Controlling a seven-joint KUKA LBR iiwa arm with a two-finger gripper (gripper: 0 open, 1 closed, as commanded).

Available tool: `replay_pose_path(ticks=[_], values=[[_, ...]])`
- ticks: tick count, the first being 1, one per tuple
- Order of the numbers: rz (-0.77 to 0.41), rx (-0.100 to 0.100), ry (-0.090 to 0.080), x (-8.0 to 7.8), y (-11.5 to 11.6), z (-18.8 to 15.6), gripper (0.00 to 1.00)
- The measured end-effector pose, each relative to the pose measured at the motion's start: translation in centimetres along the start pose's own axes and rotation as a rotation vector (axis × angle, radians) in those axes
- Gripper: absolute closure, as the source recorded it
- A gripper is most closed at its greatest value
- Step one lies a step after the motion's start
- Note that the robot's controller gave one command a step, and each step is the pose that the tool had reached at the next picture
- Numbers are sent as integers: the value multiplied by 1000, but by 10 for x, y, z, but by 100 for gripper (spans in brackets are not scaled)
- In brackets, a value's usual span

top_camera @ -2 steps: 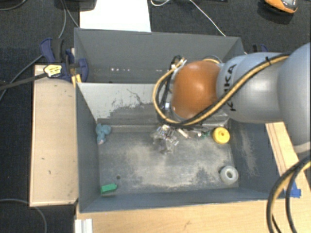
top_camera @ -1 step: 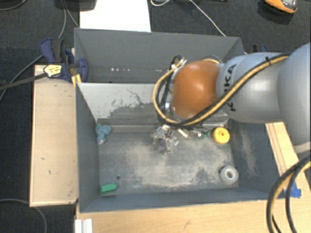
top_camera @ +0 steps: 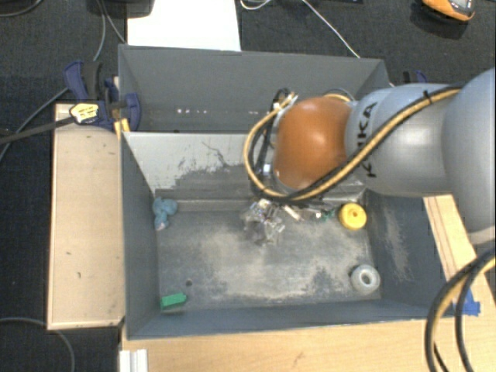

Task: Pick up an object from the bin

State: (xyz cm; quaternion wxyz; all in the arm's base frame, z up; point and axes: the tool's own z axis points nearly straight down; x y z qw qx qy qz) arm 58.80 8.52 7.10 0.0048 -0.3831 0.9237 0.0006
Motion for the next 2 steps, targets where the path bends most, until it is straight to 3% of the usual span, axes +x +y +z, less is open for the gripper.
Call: replay_pose_path(ticks=[2], values=[[2, -3, 3, 1, 1, -19, 100]])
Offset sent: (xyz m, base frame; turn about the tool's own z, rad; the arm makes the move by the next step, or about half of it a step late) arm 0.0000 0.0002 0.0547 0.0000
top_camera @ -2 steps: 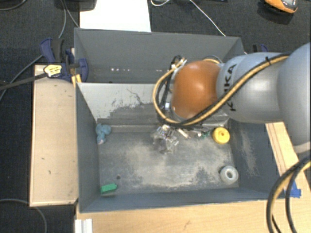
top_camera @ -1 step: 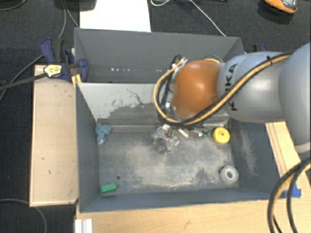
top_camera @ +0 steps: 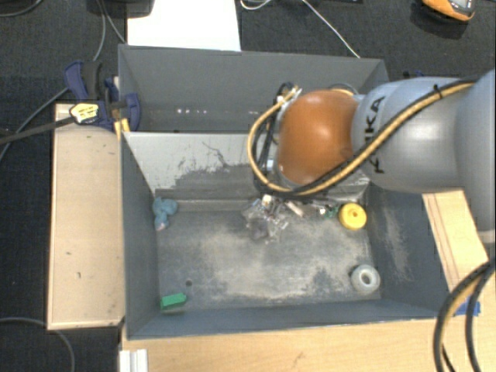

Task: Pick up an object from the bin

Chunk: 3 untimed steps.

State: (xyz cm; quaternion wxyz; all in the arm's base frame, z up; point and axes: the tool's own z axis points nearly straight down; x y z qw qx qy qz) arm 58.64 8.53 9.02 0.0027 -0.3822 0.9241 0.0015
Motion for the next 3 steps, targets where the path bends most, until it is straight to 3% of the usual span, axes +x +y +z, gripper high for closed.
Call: replay_pose_path(ticks=[2, 3], values=[[4, 5, -7, -2, -1, -24, 100], [4, 1, -2, -1, 0, -34, 100]])
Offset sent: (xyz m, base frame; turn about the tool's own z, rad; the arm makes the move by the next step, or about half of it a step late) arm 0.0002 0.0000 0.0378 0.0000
